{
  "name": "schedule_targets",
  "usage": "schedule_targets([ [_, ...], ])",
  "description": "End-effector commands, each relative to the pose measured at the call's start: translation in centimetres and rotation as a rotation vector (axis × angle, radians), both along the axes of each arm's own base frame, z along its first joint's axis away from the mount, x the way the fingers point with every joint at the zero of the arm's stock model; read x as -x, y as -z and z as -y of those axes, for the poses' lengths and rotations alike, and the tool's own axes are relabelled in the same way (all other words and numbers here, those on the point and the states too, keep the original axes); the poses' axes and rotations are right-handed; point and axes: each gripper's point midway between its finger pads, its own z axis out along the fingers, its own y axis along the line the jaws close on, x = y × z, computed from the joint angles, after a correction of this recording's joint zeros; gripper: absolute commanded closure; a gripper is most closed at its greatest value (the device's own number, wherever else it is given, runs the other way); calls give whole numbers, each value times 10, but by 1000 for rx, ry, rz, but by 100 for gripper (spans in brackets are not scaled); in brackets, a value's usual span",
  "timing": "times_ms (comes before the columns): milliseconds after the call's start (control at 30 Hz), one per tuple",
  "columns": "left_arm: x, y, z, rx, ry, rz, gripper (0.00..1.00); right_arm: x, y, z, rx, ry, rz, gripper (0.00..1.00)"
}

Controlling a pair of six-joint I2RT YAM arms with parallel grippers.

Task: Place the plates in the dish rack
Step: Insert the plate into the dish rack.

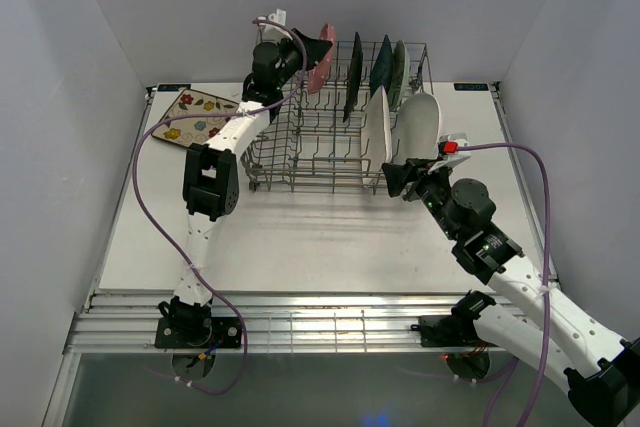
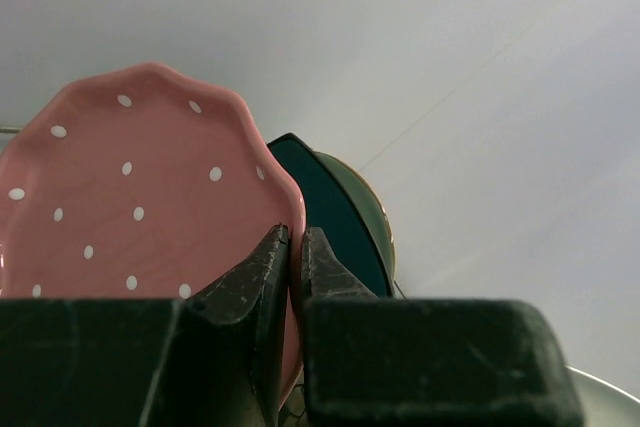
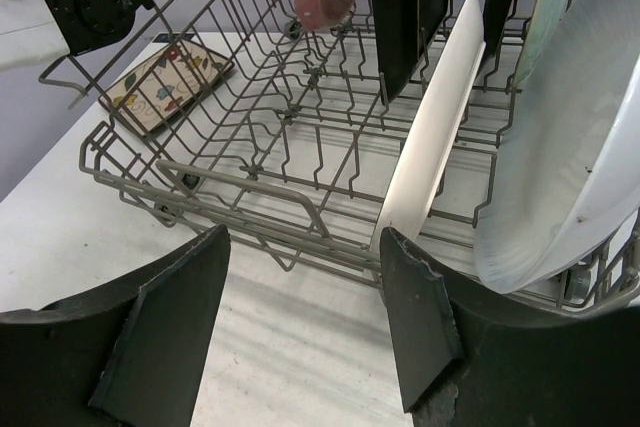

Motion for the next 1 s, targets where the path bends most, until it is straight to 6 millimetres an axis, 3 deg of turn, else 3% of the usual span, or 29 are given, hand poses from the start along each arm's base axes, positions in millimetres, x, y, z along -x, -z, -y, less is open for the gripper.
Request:
schedule_targets([
  [0, 51, -140, 2, 92, 65, 321, 100, -1, -10, -1, -15, 3, 34, 32],
  [267, 58, -144, -5, 92, 37, 250, 100, -2, -9, -2, -18, 0, 38, 32],
  [767, 73, -181, -8, 113, 31, 316, 100, -1, -7, -3, -15, -5, 31, 32],
  [967, 84, -211, -15, 124, 18, 389, 100, -1, -6, -2, -11, -5, 27, 32],
])
